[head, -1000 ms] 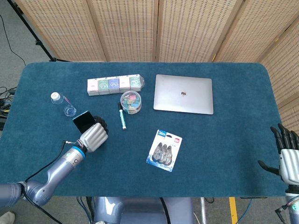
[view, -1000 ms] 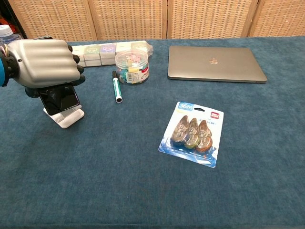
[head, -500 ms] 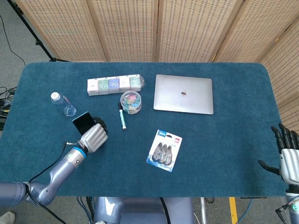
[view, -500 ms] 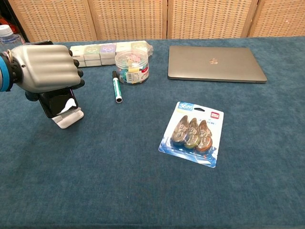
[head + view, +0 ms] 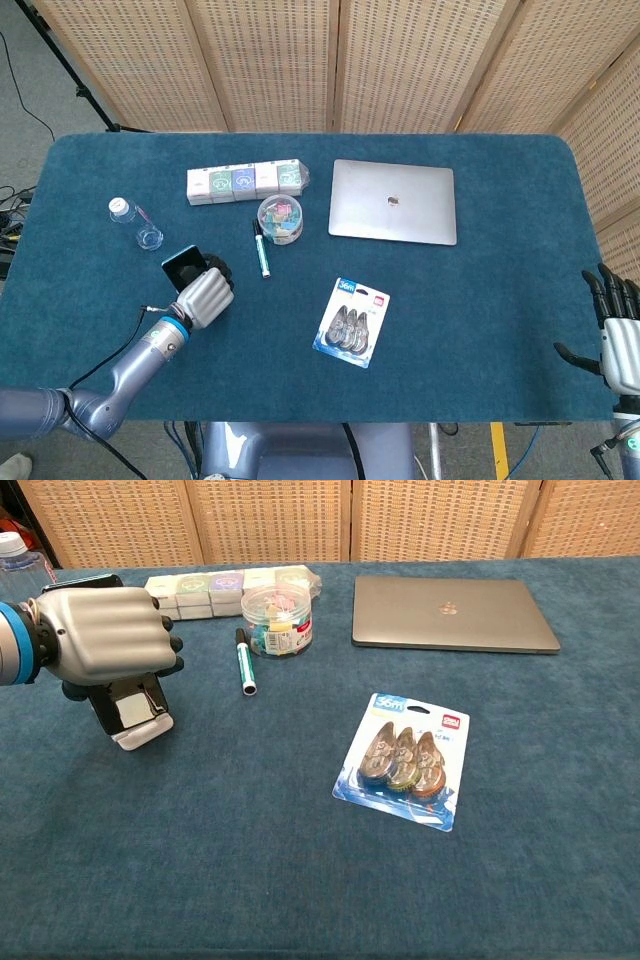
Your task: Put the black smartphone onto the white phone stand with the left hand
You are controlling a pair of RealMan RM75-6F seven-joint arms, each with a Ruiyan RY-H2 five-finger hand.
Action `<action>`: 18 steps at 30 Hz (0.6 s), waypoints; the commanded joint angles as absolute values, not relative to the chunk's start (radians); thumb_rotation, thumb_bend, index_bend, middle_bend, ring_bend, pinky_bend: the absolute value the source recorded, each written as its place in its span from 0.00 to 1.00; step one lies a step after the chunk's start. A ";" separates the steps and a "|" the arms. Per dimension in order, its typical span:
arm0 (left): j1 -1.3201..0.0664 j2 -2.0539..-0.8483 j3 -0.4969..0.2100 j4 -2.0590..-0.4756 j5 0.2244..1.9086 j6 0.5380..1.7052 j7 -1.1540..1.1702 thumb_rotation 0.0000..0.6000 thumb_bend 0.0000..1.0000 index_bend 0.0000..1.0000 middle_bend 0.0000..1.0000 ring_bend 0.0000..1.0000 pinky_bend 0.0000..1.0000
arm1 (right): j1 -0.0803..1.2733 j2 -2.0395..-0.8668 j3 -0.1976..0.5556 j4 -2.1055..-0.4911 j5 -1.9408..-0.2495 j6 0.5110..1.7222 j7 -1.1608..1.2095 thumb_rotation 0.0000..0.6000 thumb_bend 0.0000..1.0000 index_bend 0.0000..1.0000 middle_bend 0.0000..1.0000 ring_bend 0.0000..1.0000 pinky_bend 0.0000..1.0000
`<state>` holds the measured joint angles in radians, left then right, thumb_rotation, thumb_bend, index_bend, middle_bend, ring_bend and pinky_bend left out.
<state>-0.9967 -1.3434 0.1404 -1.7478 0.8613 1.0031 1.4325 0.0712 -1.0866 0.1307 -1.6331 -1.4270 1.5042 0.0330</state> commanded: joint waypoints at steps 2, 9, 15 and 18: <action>-1.003 -1.340 0.148 -1.761 0.834 1.017 1.437 1.00 0.15 0.36 0.15 0.24 0.42 | 0.071 -1.086 0.131 -1.633 -1.426 1.503 0.034 1.00 0.00 0.00 0.00 0.00 0.00; -1.008 -1.331 0.159 -1.776 0.834 1.028 1.410 1.00 0.01 0.12 0.00 0.11 0.42 | 0.072 -1.086 0.131 -1.635 -1.424 1.502 0.035 1.00 0.00 0.00 0.00 0.00 0.00; -1.008 -1.316 0.168 -1.782 0.863 1.029 1.377 1.00 0.00 0.06 0.00 0.07 0.42 | 0.072 -1.086 0.132 -1.636 -1.423 1.502 0.034 1.00 0.00 0.00 0.00 0.00 0.00; -1.000 -1.295 0.168 -1.804 0.893 1.029 1.329 1.00 0.00 0.01 0.00 0.01 0.35 | 0.072 -1.086 0.131 -1.636 -1.423 1.501 0.033 1.00 0.00 0.00 0.00 0.00 0.00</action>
<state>-1.0059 -1.3095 0.1681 -1.7885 0.8748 1.0284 1.3566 0.0717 -1.0860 0.1314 -1.6361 -1.4226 1.5007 0.0326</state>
